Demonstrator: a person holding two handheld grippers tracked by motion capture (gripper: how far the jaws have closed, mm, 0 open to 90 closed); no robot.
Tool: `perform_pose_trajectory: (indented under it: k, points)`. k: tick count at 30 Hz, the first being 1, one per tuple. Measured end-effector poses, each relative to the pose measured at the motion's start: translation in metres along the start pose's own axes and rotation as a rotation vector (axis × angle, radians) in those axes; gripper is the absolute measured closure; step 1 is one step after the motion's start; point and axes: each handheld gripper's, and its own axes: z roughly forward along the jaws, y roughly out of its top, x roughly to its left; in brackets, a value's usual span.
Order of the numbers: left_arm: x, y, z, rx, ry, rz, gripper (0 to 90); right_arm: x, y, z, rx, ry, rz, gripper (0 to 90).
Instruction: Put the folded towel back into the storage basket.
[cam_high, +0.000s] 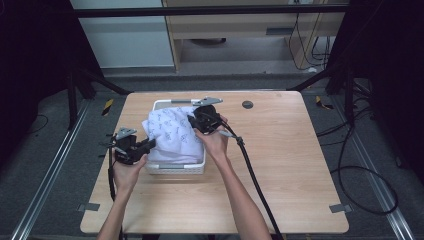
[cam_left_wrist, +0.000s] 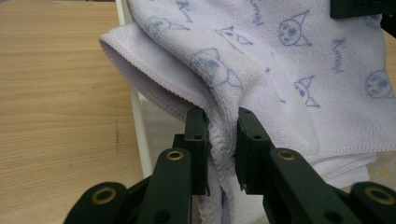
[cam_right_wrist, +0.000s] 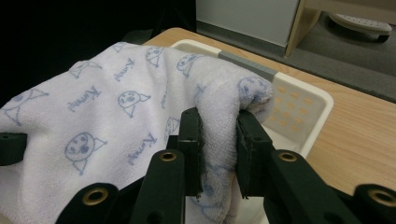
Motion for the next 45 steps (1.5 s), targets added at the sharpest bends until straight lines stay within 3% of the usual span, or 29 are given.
perform_pose_trajectory:
  k: [15, 41, 45]
  points:
    - [0.000, -0.006, 0.011, 0.050, 0.008, 0.013, 76.1, -0.004, -0.014, 0.011, 0.048, -0.009, 0.010, 74.2]
    - [0.001, -0.014, 0.026, 0.123, 0.031, 0.021, 74.4, -0.007, -0.031, 0.030, 0.159, -0.041, -0.040, 70.4]
    - [0.001, -0.013, 0.025, 0.111, 0.047, 0.011, 70.2, -0.007, -0.033, 0.032, 0.179, -0.052, -0.055, 67.0]
